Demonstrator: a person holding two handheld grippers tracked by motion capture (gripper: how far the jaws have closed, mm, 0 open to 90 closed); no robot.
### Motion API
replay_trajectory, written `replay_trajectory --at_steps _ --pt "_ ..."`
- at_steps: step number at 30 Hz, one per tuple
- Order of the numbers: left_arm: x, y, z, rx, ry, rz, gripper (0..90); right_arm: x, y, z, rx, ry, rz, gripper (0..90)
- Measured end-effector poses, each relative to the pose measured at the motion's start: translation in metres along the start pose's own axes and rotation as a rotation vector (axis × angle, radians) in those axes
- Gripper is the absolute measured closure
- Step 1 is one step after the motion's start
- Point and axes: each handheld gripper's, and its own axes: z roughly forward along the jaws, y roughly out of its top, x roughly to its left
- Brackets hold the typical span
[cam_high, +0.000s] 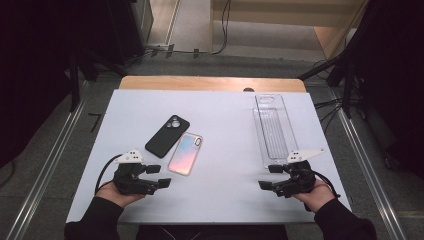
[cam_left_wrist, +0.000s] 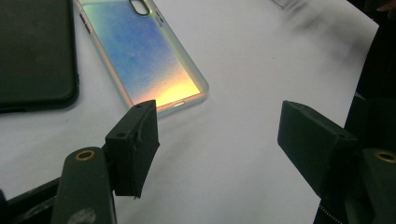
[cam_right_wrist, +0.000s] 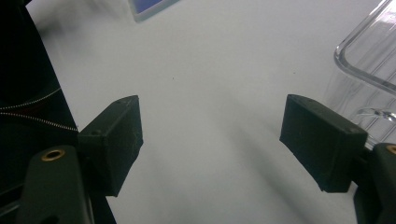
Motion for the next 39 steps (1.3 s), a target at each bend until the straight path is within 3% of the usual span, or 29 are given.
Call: replay_trajectory --at_steps 39 --pt "0.0010 0.0013 -0.0004 0.003 0.001 -0.018 29.4 -0.0024 -0.0008 -0.0013 0.006 -0.020 0.016 19.5"
